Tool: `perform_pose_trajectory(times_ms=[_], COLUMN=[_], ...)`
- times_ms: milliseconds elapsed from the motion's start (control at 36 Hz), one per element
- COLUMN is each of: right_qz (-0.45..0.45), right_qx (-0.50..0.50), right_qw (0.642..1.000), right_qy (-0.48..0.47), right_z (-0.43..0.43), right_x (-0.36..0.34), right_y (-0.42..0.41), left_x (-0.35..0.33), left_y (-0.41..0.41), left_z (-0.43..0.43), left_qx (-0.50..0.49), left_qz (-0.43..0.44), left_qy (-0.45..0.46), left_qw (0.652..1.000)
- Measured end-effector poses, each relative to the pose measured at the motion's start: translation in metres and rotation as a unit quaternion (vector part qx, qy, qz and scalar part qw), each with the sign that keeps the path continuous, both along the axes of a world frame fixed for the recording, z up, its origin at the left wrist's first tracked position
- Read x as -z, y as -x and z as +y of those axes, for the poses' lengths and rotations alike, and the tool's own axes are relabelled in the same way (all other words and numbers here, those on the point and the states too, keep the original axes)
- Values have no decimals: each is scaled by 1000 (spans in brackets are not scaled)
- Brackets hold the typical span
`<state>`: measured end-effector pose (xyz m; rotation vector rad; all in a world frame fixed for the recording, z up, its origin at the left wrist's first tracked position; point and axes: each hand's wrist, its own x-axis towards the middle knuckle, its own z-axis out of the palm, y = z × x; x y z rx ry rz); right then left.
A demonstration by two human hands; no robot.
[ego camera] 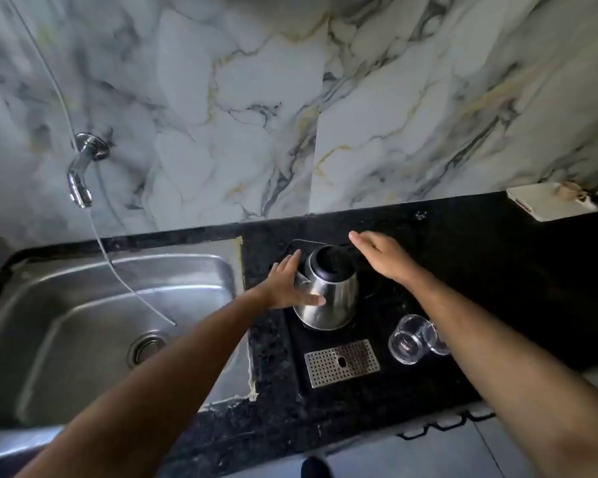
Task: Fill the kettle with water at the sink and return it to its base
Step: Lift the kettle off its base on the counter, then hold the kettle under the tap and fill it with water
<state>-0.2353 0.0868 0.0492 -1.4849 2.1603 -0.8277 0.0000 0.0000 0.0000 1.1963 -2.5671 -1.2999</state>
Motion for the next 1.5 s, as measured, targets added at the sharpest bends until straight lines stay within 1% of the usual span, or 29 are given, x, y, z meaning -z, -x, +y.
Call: perform_pose_trajectory(times_ms=[56, 167, 222, 278, 361, 417, 472, 556, 639, 722, 833, 917, 1000, 1056, 1083, 1111, 1167, 1194, 1250, 1278, 1306, 1333, 1389, 1500], right_qz=[-90, -200, -243, -304, -415, -451, -477, -458, -455, -465, -483, -481, -490, -501, -510, -518, -526, -528, -526, -523, -523, -525, -525, -513], right_qx=[52, 101, 121, 140, 174, 177, 153, 136, 128, 115, 55, 19, -3, -17, -11, -13, -10, -7, -2, 3, 5, 8, 6, 4], right_qw=[994, 975, 962, 942, 893, 875, 865, 876, 876, 871, 864, 868, 862, 855, 850, 846, 844, 842, 845, 847, 848, 847, 848, 856], right_qy=[-17, -7, -6, 11, 22, 21, 29, 70, 91, 108, 134, 124, 134, 131, 131, 125, 109, 107, 101, 95, 89, 84, 71, 61], right_z=[3, 4, 3, 4, 6, 6, 6, -2, -16, -35, -73, -103, -127, -145, -146, -154, -168, -172, -184, -188, -193, -195, -204, -218], right_x=[8, 29, 37, 45, 61, 72, 76, 69, 56, 38, 10, -8, -14, -14, -9, -9, -5, -2, 0, 2, 4, 6, 11, 22], right_y=[6, 14, 17, 17, 19, 22, 21, 16, 14, 12, -1, -30, -67, -102, -106, -122, -153, -164, -197, -214, -229, -236, -262, -296], left_x=[3, 16, 24, 31, 39, 43, 44, 41, 32, 13, -24, -53, -71, -77, -77, -81, -86, -88, -93, -94, -96, -96, -93, -86], left_y=[3, 6, 8, 7, 8, 9, 10, 10, 7, 1, -19, -47, -82, -115, -118, -132, -159, -168, -194, -205, -214, -216, -232, -254], left_z=[2, 5, 3, 4, 8, 11, 13, 12, 6, -7, -30, -45, -57, -66, -67, -70, -78, -81, -93, -98, -103, -104, -113, -125], left_qx=[-26, -64, -75, -84, -94, -109, -121, -143, -160, -176, -210, -234, -249, -289, -296, -313, -334, -330, -305, -294, -286, -281, -291, -313], left_qz=[52, 119, 137, 141, 158, 177, 194, 224, 253, 272, 284, 311, 315, 311, 305, 300, 286, 265, 176, 120, 67, 25, -11, 23], left_qy=[-39, -67, -95, -119, -151, -160, -158, -168, -180, -163, -123, -87, -64, -60, -61, -40, 42, 100, 234, 283, 312, 324, 325, 309], left_qw=[998, 989, 983, 979, 971, 965, 961, 949, 937, 932, 928, 917, 914, 904, 903, 900, 897, 901, 906, 905, 904, 903, 900, 898])
